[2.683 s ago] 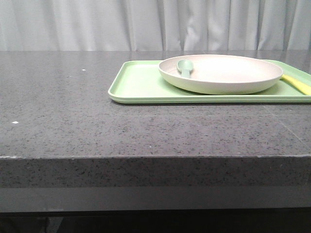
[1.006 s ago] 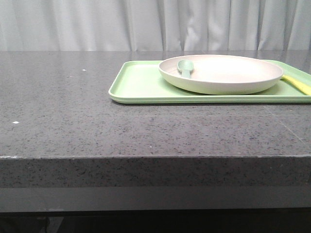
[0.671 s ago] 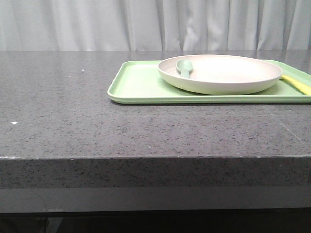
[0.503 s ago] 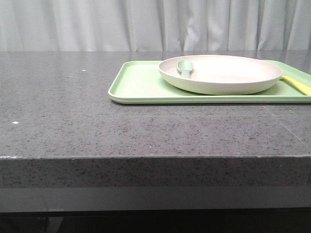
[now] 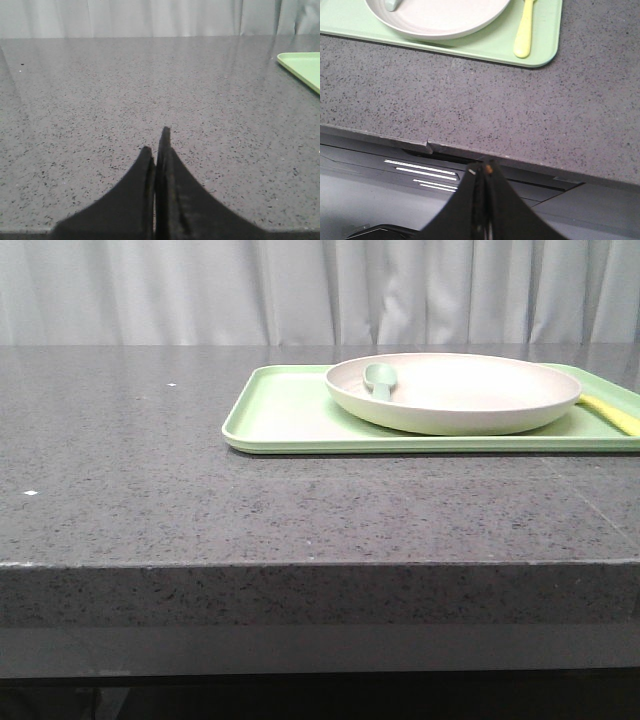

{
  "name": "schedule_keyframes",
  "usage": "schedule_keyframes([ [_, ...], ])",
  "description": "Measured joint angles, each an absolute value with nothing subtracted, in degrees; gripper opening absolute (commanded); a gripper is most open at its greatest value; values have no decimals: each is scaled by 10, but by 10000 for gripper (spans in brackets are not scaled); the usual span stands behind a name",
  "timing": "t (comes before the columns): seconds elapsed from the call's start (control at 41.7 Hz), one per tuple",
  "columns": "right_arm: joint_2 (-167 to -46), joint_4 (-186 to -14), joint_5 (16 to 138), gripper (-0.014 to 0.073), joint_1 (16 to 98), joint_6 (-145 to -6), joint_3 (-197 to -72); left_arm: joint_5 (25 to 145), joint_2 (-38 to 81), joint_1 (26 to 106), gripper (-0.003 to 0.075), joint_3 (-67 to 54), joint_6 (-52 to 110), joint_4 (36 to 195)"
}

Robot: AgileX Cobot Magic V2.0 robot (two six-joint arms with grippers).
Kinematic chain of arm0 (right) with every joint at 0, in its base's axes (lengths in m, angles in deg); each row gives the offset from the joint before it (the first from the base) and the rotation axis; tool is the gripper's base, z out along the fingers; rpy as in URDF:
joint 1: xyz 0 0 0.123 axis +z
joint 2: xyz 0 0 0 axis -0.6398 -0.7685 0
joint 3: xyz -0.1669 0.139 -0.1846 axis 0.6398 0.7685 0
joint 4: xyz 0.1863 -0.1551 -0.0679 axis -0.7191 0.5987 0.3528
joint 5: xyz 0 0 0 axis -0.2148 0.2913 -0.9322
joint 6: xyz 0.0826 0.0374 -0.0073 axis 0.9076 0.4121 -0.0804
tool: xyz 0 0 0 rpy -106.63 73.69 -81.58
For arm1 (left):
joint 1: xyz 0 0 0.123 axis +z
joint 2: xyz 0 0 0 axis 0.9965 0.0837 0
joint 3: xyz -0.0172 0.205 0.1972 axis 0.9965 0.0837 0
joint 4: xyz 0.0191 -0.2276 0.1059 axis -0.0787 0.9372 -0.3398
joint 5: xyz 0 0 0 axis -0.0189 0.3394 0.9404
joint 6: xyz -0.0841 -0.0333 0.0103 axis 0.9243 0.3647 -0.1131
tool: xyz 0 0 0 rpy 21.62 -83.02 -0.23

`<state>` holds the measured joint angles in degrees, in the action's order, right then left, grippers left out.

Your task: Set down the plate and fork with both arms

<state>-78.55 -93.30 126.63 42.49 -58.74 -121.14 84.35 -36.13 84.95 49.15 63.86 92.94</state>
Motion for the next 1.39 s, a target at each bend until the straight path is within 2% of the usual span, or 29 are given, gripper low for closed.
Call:
schedule_keyframes([
  [0.311,-785,-933,1267,-68,425,-587,-1211,796,-363,849,-18,513,639,939],
  [1.39,-776,-928,1265,-68,426,-587,-1207,790,-363,849,-18,513,639,943],
])
